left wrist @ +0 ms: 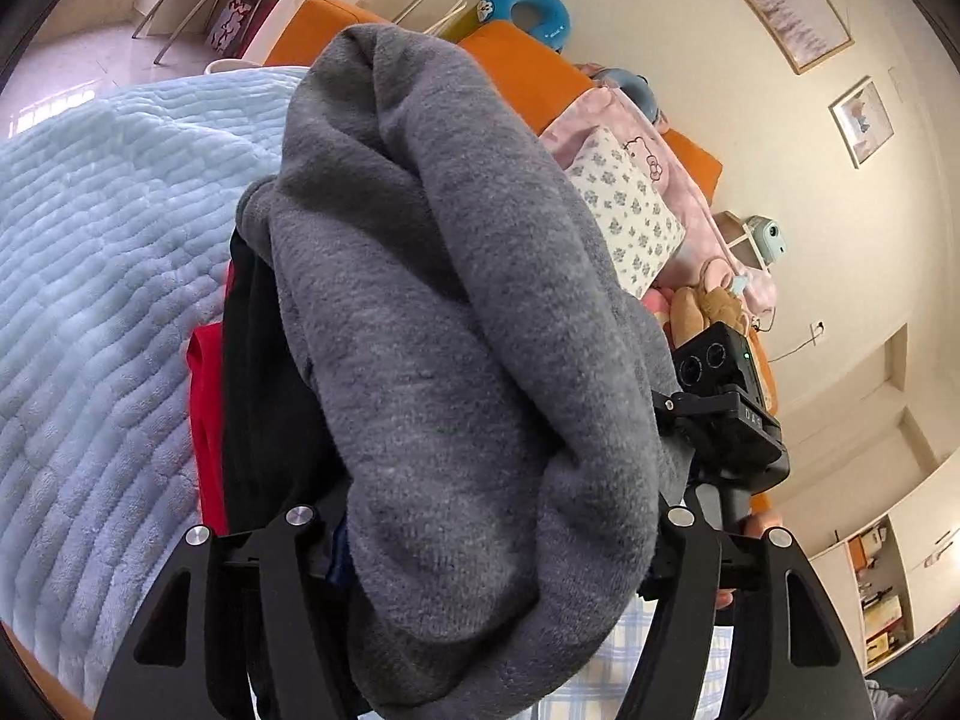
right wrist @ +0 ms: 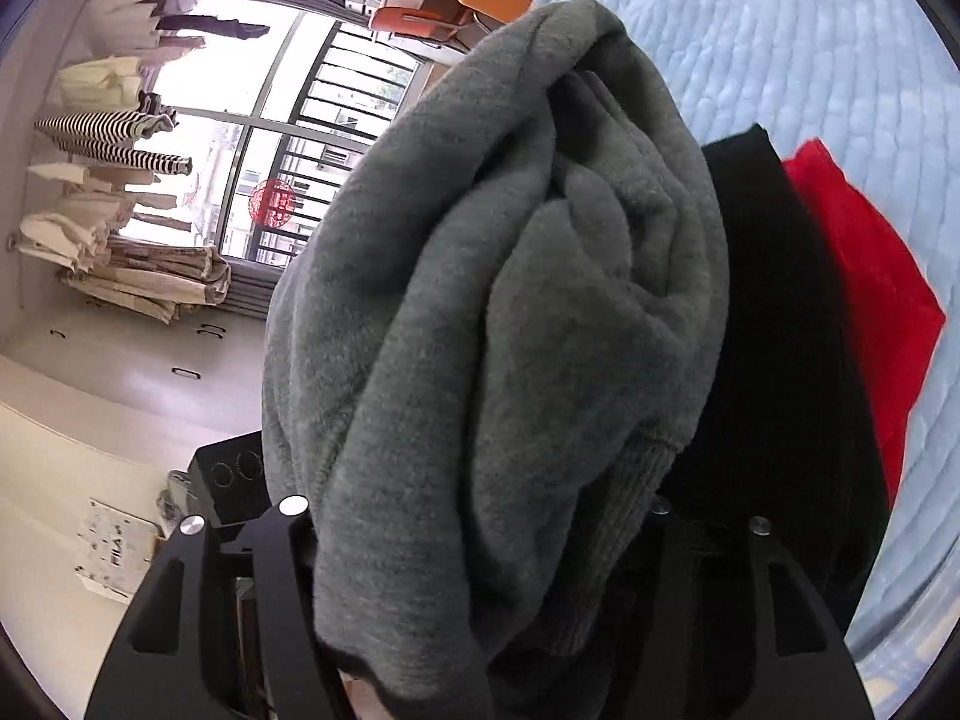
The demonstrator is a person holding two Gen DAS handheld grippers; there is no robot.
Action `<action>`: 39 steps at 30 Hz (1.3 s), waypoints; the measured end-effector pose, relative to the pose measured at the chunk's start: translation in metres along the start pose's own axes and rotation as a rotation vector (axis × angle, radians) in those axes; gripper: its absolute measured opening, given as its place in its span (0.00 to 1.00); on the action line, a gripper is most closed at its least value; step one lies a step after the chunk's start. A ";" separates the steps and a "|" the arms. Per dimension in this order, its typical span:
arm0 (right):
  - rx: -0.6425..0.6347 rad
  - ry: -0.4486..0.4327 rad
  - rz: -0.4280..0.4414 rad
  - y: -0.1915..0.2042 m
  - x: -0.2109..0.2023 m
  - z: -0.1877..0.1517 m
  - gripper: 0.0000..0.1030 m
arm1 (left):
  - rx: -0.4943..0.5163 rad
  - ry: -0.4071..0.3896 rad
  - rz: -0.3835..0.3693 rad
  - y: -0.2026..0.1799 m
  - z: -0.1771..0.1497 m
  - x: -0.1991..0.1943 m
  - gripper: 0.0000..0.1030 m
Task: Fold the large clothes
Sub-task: 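Lift the grey sweatshirt with both tools and carry it to the other bed, then lower the grey sweatshirt onto the black and red clothes stack with both tools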
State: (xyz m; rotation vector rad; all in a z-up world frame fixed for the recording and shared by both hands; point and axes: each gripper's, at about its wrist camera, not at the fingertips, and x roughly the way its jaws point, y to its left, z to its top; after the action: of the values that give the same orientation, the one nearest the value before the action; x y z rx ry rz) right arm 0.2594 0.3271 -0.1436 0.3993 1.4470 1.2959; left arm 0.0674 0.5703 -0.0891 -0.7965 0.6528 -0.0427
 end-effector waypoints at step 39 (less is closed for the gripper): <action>-0.543 -0.245 -0.694 0.100 0.024 -0.046 0.54 | 0.058 0.019 0.382 -0.040 0.080 0.021 0.86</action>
State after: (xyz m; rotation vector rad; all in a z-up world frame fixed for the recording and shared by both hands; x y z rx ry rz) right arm 0.1723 0.3593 -0.0789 -0.2852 0.8529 0.9632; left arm 0.1373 0.5878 -0.0319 -0.6056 0.8095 0.2775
